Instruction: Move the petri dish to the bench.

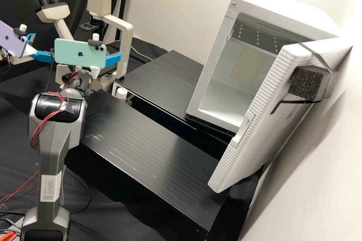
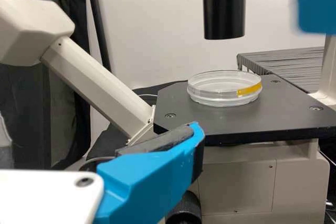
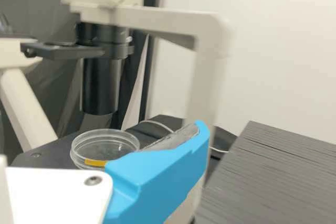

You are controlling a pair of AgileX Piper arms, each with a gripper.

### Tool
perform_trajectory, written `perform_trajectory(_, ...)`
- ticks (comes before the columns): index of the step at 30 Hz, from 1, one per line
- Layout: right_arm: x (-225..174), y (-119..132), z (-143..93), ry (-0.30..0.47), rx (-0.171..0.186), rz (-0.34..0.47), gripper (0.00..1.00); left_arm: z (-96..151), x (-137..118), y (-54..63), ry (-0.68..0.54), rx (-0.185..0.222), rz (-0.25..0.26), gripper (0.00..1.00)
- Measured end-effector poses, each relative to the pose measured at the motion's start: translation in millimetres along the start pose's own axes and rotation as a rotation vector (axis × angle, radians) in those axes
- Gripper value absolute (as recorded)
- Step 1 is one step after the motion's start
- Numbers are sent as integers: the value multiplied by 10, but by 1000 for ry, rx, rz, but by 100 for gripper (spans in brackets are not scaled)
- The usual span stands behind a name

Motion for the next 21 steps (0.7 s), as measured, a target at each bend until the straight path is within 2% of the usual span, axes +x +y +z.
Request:
perform_trajectory(4,223,-73,-74,-17,-28,-28,100,0,0,0,0,0,0,100)
perform_trajectory(10,465,-152,-151,-45,-33,-47,100,0,0,0,0,0,0,100)
perform_trajectory(17,632,-333,-125,-87,-7,-68,100,0,0,0,0,0,0,100)
perform_trajectory(21,686,-478,-68,-114,26,-84,100,0,0,0,0,0,0,100)
